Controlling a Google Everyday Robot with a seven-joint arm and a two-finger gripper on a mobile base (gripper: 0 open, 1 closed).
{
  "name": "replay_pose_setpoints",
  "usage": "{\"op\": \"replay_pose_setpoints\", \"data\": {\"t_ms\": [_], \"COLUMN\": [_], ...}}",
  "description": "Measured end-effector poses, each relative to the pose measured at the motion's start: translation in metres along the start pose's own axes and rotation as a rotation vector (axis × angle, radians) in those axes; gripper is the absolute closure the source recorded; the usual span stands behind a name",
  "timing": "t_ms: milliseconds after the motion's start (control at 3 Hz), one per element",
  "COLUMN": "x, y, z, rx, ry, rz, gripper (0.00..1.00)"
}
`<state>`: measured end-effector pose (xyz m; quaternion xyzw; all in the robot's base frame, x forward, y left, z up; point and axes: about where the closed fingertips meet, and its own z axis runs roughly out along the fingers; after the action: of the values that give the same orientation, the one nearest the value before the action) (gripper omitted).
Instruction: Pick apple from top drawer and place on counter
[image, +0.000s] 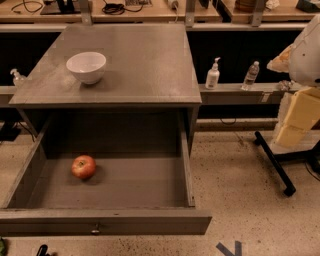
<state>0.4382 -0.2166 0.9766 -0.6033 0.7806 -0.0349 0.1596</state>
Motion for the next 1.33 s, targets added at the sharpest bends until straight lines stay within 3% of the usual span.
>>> {"op": "replay_pose_setpoints", "data": {"t_ms": [333, 667, 1000, 1333], "x": [0.000, -0.029, -0.103, -0.201], "y": [0.000, -0.015, -0.044, -0.081], "z": [0.000, 0.000, 0.005, -0.012], "rx": [0.000, 0.021, 0.034, 0.064], "ry": [0.000, -0.065, -0.191, -0.279], "rz": [0.000, -0.033, -0.106, -0.214], "gripper": [0.00, 0.00, 0.00, 0.00]}}
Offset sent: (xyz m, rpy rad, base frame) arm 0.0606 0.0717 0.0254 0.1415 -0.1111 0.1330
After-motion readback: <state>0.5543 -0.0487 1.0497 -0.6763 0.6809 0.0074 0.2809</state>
